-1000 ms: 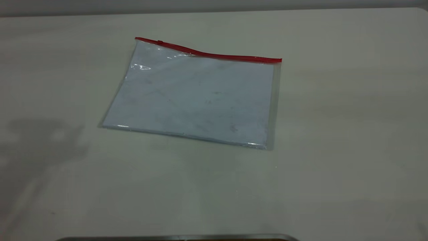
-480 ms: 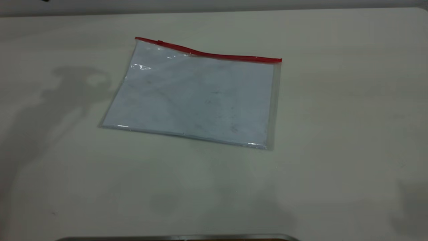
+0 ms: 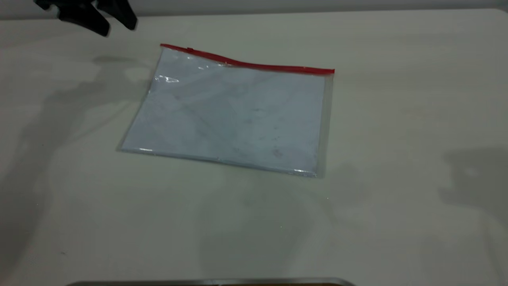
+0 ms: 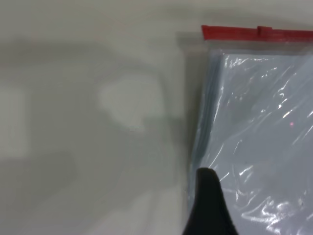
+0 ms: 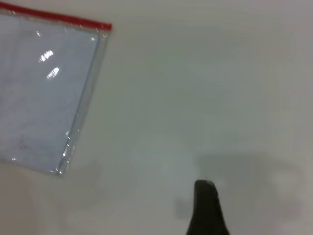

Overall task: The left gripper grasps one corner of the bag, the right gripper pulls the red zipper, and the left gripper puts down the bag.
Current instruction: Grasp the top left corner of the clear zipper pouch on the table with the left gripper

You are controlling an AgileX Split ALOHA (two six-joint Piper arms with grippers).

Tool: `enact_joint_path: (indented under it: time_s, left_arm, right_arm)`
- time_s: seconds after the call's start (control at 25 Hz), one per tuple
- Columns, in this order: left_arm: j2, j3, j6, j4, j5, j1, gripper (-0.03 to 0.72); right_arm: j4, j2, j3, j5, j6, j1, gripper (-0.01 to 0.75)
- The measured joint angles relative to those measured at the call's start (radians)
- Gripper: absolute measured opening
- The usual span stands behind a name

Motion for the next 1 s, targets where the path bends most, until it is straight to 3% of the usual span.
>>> enact_joint_path:
  time_s: [0.36,0.6,1.0]
  left_arm:
    - [0.188,-0.141,0.176,-0.152,0.036,0.030,0.590]
    - [0.273,-0.164,0.376,-0.311,0.038,0.031,0.590]
    - [0.327,-0.167,0.562,-0.474,-0.010,0.031,0.590]
  right_arm:
    - [0.000,0.077,-0.004,-0.014,-0.006,0.000,0.585]
    - [0.000,0.077,-0.004,-0.015,-0.006,0.000,0.585]
    - [0.001,0.077,-0.004,-0.015,-0.006,0.000,0.585]
